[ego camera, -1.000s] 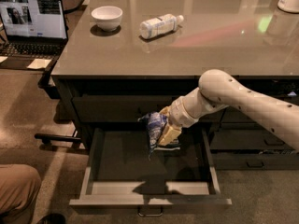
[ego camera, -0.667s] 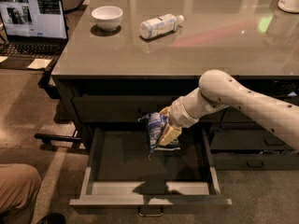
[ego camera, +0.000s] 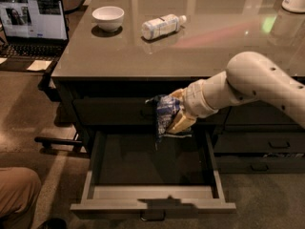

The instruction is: Pick blue chip bag from middle drawer and place on counter

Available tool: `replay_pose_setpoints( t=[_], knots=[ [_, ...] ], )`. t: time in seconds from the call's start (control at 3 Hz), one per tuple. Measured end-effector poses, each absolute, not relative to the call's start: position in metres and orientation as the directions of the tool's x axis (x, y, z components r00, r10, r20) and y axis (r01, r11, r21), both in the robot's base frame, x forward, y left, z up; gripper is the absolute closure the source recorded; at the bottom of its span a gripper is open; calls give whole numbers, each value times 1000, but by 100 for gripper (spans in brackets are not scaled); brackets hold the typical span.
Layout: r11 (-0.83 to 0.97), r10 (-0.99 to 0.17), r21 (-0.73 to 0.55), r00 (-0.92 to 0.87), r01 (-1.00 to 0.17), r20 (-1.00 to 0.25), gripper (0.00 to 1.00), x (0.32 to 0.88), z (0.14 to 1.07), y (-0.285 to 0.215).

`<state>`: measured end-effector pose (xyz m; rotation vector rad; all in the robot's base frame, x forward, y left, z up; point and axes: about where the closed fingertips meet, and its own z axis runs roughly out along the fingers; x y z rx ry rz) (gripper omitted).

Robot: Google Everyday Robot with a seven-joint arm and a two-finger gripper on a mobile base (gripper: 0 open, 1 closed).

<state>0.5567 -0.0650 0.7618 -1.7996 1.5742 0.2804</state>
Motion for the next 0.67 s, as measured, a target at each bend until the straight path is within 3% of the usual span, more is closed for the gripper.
replay_pose_setpoints(
  t=[0.67],
  knots=[
    [77, -754, -498, 276, -864, -597, 100, 576, 873, -58]
  ],
)
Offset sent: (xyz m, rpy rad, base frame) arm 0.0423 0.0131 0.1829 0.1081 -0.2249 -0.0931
